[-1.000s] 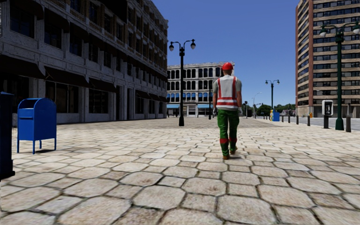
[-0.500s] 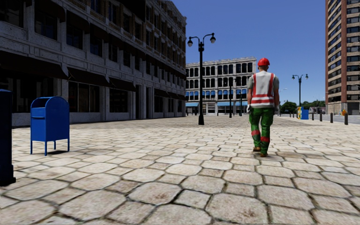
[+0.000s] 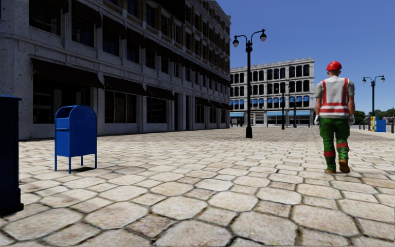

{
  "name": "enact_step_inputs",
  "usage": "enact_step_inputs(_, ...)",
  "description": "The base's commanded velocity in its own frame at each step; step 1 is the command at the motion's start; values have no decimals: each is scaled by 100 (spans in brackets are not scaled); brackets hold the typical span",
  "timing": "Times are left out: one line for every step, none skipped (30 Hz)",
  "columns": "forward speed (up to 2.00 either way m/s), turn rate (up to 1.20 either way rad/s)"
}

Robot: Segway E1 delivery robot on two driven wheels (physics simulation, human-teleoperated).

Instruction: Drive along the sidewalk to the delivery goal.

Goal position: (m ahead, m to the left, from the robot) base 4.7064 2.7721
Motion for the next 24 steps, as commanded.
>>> enact_step_inputs(91,20)
enact_step_inputs(91,20)
enact_step_inputs(91,11)
enact_step_inputs(91,7)
enact_step_inputs(91,3)
enact_step_inputs(91,3)
enact_step_inputs(91,2)
enact_step_inputs(91,2)
enact_step_inputs(91,2)
enact_step_inputs(91,2)
enact_step_inputs(91,7)
enact_step_inputs(91,10)
enact_step_inputs(91,10)
enact_step_inputs(91,10)
enact_step_inputs(91,6)
enact_step_inputs(91,0)
enact_step_inputs(91,0)
enact_step_inputs(91,0)
enact_step_inputs(91,0)
enact_step_inputs(91,0)
enact_step_inputs(91,0)
enact_step_inputs(91,0)
enact_step_inputs(91,0)
enact_step_inputs(91,0)
